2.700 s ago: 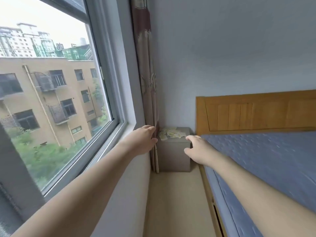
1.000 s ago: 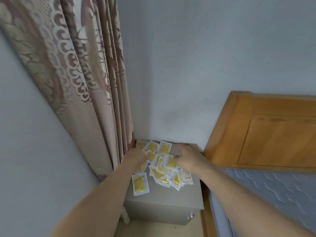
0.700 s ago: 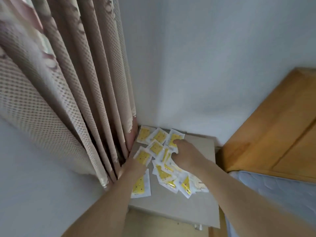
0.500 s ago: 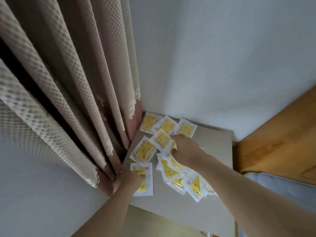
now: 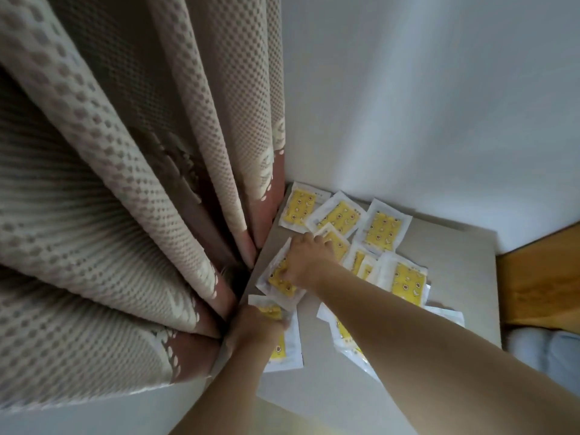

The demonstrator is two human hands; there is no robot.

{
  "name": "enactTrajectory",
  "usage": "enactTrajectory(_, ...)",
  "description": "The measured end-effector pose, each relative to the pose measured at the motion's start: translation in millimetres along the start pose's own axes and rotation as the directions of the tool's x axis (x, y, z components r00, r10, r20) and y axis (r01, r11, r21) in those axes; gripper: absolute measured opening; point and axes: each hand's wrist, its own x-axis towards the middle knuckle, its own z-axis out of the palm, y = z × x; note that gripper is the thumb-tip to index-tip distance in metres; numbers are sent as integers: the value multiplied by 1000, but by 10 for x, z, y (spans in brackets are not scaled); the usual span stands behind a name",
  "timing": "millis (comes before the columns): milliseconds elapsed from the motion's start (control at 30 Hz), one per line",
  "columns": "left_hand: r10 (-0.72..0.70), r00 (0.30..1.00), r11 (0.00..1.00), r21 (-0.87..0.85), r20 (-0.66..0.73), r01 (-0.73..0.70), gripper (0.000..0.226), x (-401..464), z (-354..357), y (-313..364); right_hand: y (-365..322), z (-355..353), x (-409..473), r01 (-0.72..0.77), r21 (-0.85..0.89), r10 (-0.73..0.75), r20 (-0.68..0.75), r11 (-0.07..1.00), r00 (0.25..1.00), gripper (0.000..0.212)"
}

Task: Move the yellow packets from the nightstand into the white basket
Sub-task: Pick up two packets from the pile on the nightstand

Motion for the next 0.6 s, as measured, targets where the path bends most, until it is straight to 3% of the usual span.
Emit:
enactTrajectory(100, 93, 996, 996, 19, -10, -93, 61, 1, -67, -41, -91, 73, 76, -28, -95, 28, 6, 995, 1000, 81)
enactTrajectory(300, 69, 998, 998, 8, 3, -69, 59, 9, -92, -21, -76, 105, 171, -122, -212, 115, -44, 970, 992, 97)
enactTrajectory(433, 56, 998, 997, -45, 21, -55, 57, 21, -85, -28, -63, 137, 181, -102, -95, 96, -70, 990, 993, 97)
enactTrajectory(500, 17, 1000, 997, -80, 26, -14, 58, 36, -95, -29, -71, 145, 136, -74, -5, 73, -93, 997, 993, 86)
enactTrajectory(600, 0, 999, 995, -102, 34, 3, 50, 68, -53, -50, -86, 124, 31, 3, 64, 9, -186, 998, 982, 53)
